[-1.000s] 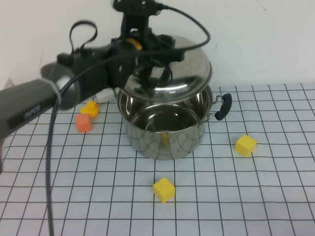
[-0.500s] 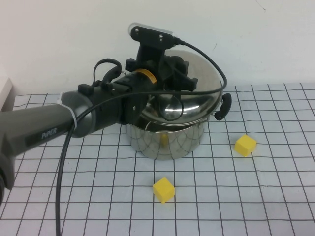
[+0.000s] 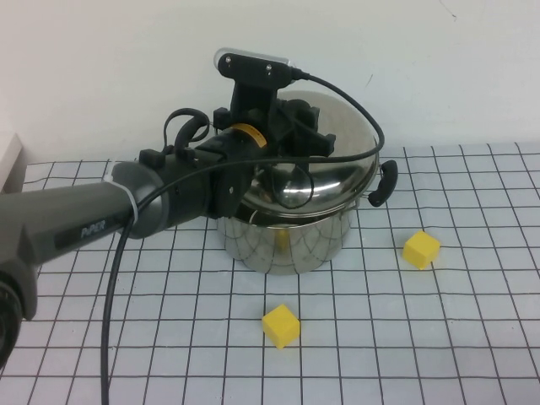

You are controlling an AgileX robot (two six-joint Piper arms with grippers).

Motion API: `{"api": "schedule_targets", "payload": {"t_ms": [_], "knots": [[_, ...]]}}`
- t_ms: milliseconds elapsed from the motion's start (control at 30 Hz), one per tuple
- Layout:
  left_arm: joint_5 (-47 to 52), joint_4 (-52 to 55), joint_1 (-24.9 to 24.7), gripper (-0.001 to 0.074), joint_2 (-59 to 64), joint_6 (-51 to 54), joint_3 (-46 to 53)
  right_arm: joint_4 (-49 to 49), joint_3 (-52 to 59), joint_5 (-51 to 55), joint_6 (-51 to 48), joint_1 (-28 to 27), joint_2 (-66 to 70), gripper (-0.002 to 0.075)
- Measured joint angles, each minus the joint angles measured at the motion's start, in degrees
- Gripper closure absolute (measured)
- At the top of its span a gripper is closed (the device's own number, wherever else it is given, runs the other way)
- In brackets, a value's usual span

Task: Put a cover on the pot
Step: Place the pot lid on the pot

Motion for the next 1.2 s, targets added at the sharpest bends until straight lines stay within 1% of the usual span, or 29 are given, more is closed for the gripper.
{"api": "schedule_targets", "payload": {"t_ms": [333,700,900,1200], "knots": [[1.5,-2.9,2.8,0.0405,0.1,0.0,0.0,0.0,0.0,0.0,0.0,0.0,0.0,0.0717],[-0.3,-1.8,2.6,0.0405,2.8,0.0,0.0,0.0,0.0,0.0,0.0,0.0,0.0,0.0717],[-1.7,-1.7,1.6,0.0405,3.6,0.0,0.0,0.0,0.0,0.0,0.0,0.0,0.0,0.0717],[0.8,-1.7,1.0,0.0405,3.6,0.0,-0.5,0.0,0.0,0.0,0.0,0.0,0.0,0.0717]]}}
